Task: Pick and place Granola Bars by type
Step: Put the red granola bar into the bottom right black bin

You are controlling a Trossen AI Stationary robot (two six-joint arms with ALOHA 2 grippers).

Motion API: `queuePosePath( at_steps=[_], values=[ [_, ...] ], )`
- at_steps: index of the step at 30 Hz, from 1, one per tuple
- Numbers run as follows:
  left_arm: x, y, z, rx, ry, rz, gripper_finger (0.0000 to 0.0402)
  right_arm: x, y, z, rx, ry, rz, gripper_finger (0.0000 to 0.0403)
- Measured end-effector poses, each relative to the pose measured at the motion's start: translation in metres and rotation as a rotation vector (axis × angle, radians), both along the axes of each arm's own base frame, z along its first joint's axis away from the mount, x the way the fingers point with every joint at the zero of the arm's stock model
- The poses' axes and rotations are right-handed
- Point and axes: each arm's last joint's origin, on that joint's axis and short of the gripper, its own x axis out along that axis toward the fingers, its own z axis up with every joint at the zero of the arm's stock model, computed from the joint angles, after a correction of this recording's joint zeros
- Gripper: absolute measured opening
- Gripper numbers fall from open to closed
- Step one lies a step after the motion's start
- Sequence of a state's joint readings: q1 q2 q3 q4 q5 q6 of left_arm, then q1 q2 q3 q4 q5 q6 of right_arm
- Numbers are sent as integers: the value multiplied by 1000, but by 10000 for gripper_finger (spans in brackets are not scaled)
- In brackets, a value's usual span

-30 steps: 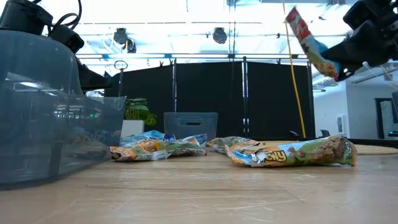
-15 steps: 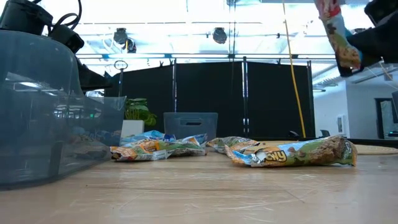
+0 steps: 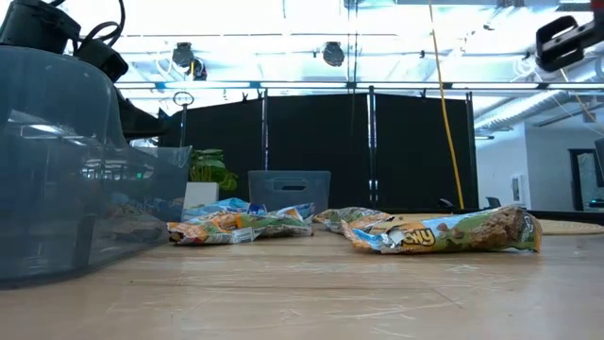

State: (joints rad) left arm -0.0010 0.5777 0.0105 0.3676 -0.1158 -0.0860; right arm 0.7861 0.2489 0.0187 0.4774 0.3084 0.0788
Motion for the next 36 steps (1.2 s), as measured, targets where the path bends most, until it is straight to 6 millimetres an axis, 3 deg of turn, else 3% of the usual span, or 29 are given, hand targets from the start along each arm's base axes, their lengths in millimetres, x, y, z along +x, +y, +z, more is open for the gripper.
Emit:
queuePosePath(
  at_steps=[16,36],
  values=[
    [0,1,0,7,0,50,74,-18,17,0,6,-3,248,0],
    [0,1,0,4,-1,52,74,-20,19,-4,-43,21,240,0]
  ],
)
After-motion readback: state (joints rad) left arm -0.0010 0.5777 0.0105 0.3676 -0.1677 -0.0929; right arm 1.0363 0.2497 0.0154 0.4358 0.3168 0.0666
